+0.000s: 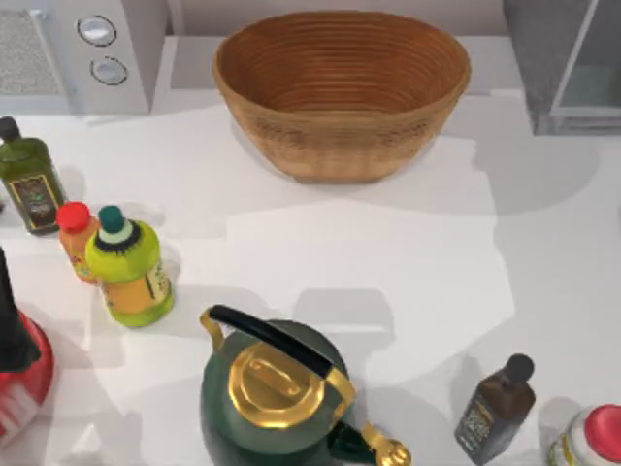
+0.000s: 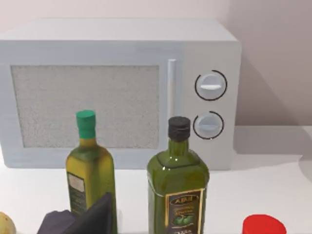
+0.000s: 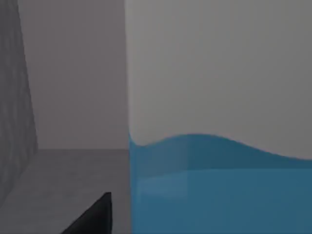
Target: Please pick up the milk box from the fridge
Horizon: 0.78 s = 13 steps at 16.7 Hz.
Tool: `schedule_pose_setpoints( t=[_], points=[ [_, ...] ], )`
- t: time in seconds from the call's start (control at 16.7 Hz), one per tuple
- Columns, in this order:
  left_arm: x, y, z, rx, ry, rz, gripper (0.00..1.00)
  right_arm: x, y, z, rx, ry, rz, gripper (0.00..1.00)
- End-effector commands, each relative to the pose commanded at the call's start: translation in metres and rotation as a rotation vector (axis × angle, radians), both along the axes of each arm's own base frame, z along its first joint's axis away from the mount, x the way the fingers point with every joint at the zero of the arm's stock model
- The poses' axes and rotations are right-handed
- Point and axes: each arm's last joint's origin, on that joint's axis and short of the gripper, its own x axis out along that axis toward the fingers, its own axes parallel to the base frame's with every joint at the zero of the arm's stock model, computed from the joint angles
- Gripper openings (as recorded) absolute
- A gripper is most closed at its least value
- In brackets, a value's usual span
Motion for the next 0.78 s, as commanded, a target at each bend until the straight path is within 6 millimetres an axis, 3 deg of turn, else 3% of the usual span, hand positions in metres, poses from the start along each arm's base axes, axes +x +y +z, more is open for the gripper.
schedule_pose_setpoints(
  t=[0.18,0.42,0.78],
  points=[
    [0.0000,0.0000,0.0000,0.000,0.000,0.000,1.00,0.0142,0.0009,-0.0001,0.000,0.003,0.000,1.00],
    [0.0000,0.0000,0.0000,0.000,0.000,0.000,1.00,0.0150,0.0010,0.0001,0.000,0.003,0.000,1.00],
    [0.0000,0.0000,0.0000,0.000,0.000,0.000,1.00,0.0150,0.0010,0.0001,0.000,0.003,0.000,0.55]
  ],
)
